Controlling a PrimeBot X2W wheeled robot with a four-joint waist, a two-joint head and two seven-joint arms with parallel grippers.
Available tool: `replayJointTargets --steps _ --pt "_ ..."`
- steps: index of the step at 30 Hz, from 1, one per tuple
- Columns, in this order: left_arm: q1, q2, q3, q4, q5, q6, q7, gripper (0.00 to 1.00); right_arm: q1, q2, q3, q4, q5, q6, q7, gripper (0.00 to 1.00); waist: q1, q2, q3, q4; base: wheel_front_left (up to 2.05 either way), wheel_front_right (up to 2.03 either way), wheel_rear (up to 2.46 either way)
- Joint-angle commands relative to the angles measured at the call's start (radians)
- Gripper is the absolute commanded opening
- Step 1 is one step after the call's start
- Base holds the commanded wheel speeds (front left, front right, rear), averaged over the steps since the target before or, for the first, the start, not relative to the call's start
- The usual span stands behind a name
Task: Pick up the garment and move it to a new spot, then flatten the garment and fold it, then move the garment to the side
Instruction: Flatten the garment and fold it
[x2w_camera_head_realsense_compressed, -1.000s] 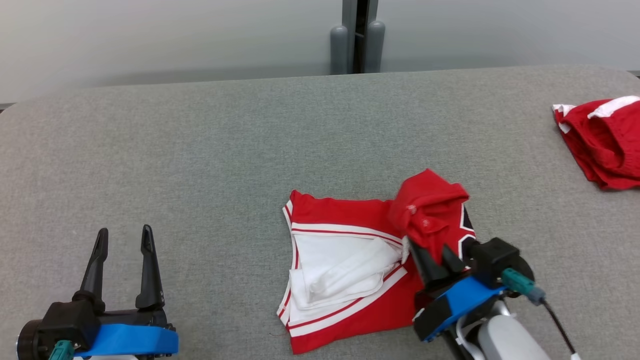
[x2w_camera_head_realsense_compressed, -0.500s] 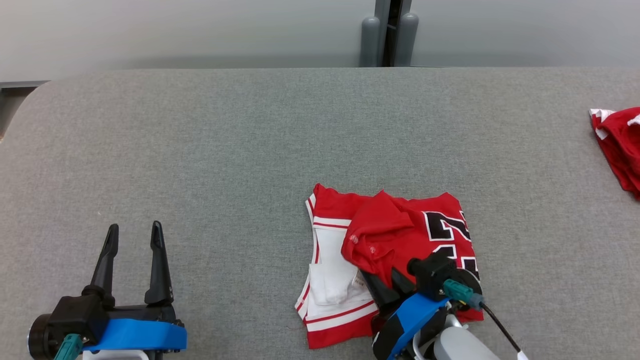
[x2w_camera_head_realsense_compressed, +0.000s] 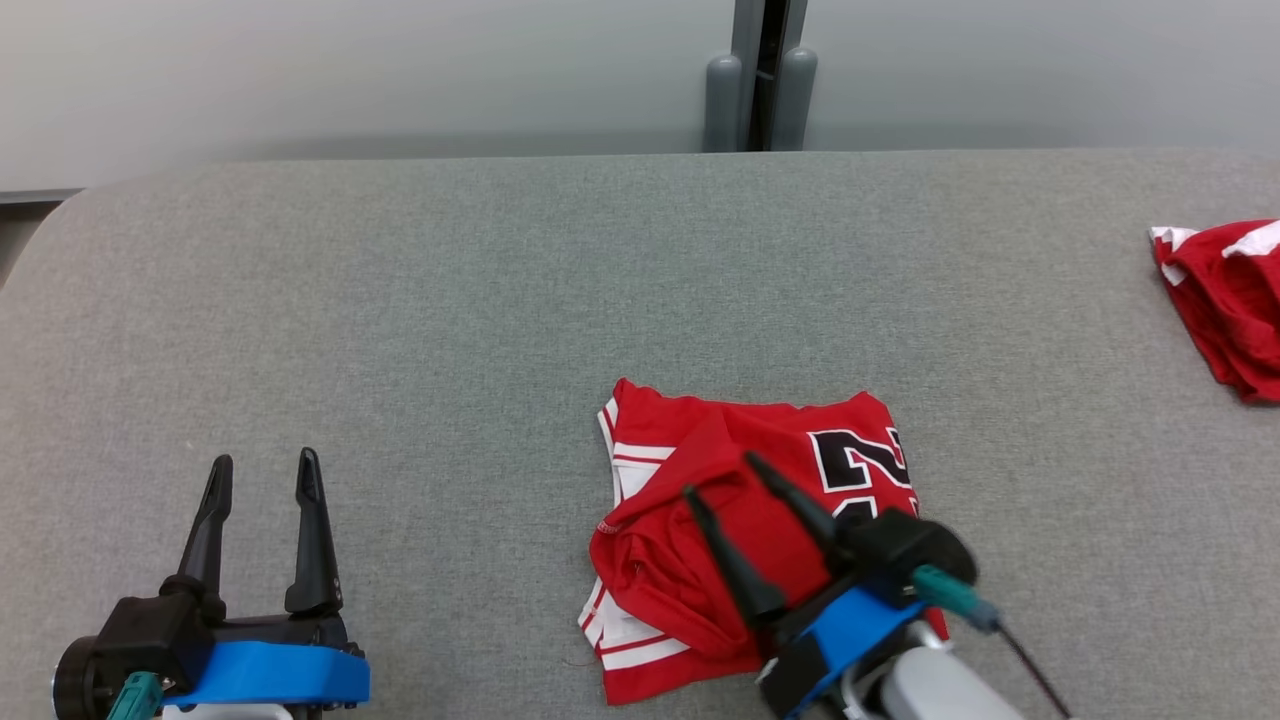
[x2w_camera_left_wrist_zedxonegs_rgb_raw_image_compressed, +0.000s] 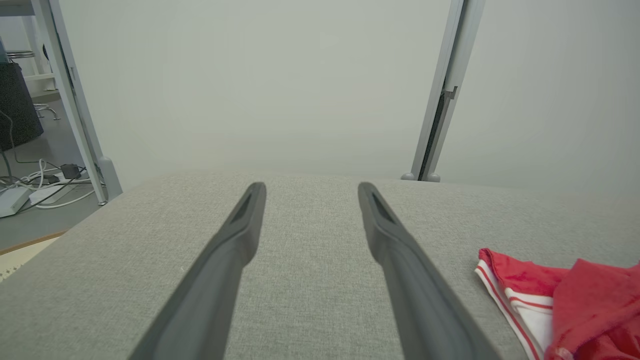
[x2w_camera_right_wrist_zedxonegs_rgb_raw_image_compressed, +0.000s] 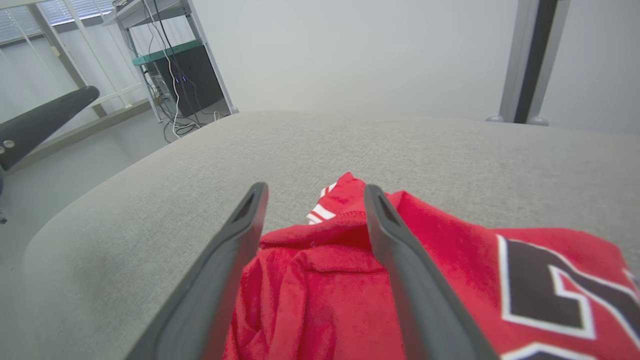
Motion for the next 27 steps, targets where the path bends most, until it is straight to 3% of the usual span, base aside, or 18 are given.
replayJointTargets --steps 1,9,10,11,12,18,27 --pt "0.012 0.003 0.007 -0.001 0.004 -0.001 -0.004 1.00 0.017 -0.016 -0.022 -0.018 -0.004 -0.001 -0.006 1.00 0.0000 0.0000 -0.007 -0.006 0.00 0.00 0.00" --pt "0.020 0.003 0.017 -0.010 0.009 -0.009 -0.004 1.00 0.084 -0.031 -0.244 -0.109 -0.055 -0.001 0.000 1.00 0.0000 0.0000 -0.016 -0.020 0.00 0.00 0.00" --pt "0.019 0.003 0.017 -0.010 0.010 -0.010 -0.004 1.00 0.093 -0.028 -0.254 -0.110 -0.057 -0.001 0.009 0.76 0.0000 0.0000 -0.015 -0.020 0.00 0.00 0.00" --pt "0.018 0.003 0.017 -0.010 0.010 -0.011 -0.004 1.00 0.100 -0.024 -0.261 -0.113 -0.060 -0.001 0.015 0.28 0.0000 0.0000 -0.015 -0.019 0.00 0.00 0.00" --pt "0.017 0.003 0.017 -0.010 0.010 -0.012 -0.004 1.00 0.106 -0.022 -0.264 -0.113 -0.061 -0.001 0.022 0.00 0.0000 0.0000 -0.015 -0.018 0.00 0.00 0.00" --pt "0.006 0.003 0.012 -0.009 0.010 -0.010 -0.004 1.00 0.114 -0.007 -0.252 -0.069 -0.074 -0.001 0.044 0.00 0.0000 0.0000 -0.012 -0.007 0.00 0.00 0.00" --pt "-0.006 0.003 0.005 -0.012 0.010 -0.010 -0.004 1.00 0.021 0.008 -0.204 0.096 -0.092 -0.001 0.049 0.00 0.0000 0.0000 0.007 0.022 0.00 0.00 0.00"
